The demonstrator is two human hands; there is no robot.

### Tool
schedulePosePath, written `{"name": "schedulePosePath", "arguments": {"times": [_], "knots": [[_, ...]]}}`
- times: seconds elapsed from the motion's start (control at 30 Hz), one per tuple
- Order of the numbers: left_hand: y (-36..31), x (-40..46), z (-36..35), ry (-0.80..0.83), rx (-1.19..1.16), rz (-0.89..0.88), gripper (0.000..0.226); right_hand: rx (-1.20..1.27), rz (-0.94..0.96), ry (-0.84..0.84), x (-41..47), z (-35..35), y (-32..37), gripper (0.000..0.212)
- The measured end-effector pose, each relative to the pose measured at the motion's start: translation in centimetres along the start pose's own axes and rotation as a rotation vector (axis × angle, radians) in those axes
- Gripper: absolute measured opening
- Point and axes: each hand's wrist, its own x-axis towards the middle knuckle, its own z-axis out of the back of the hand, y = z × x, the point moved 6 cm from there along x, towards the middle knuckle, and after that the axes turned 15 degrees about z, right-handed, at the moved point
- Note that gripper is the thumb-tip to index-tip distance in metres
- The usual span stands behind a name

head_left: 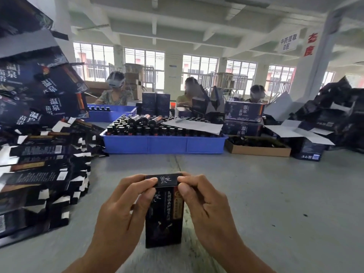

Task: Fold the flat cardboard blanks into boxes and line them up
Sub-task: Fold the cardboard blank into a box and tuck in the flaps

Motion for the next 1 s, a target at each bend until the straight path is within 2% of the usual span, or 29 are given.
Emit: {"name": "schedulePosePath", "arguments": {"times": [0.13,0.27,0.4,0.7,0.77,0.9,1.0], "knots": [[-0.1,-0.1,0.0,0.003,0.025,-0.014,0.026,0.037,-0.002,0.010,-0.1,0.0,-0.1,0.016],[0.3,0.0,-0.1,0.061,-0.028,0.051,0.027,0.119,-0.075,0.021,-0.1,-0.1,-0.8,0.016],[1.4,-0.7,-0.6,0.161,-0.054,0.100,0.043,0.127,-0.074,0.021,-0.2,-0.3,-0.7,0.016],[2.1,-1.1,-0.9,0.220,0.019,0.079,0.067,0.122,-0.088,0.022,-0.5,-0.5,-0.5,0.015],[2.2,-1.0,-0.8,0.197,0.018,0.103,0.067,0.100,-0.111,0.080,-0.9,-1.0,-0.9,0.023],[3.4,-0.6,-0.4,0.139,-0.060,0.250,0.067,0.040,-0.227,0.246,-2.3,-2.4,-2.2,0.070],[5.1,-0.1,0.2,0.075,-0.215,0.420,0.069,-0.033,-0.260,0.345,-3.0,-3.3,-2.6,0.084]]}}
